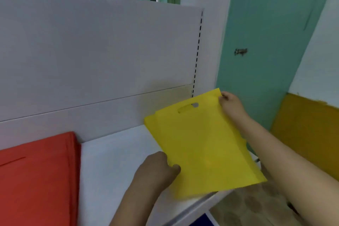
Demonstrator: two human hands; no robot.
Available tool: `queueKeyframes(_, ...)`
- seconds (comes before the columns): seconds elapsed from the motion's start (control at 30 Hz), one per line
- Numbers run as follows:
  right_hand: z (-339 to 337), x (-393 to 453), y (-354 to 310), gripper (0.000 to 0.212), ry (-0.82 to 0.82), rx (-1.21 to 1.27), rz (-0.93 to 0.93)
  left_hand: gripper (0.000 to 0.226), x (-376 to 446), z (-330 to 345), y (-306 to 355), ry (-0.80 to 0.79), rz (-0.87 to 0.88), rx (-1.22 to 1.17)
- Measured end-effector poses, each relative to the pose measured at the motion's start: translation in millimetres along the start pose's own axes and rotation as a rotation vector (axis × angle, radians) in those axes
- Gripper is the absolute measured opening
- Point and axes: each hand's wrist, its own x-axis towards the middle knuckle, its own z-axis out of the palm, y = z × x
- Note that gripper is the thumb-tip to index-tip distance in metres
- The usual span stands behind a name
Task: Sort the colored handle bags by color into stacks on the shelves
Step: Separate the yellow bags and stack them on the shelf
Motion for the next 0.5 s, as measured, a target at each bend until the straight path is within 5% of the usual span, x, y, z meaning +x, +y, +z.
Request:
queueKeyframes(0.1, 19, 31, 8, 0.027, -0.085, -0.059, -0.019, 0.044, 18, -2, 2, 0.035, -0.101, 0.065)
queueKeyframes(0.2, 40, 59, 22, 0.021, -0.177, -0.074, -0.021, 0.028, 31, 1, 8, 0.006, -0.169, 0.027)
queueKeyframes(0.4, 80, 108, 62, 0.025, -0.253, -0.193, 0.040, 0.035, 75, 21, 29, 0.152, -0.320, 0.004)
queueKeyframes(0.5, 90, 116, 71, 0.042, -0.346, -0.244, 0.118, 0.035, 86, 27, 41, 0.206, -0.377, 0.023)
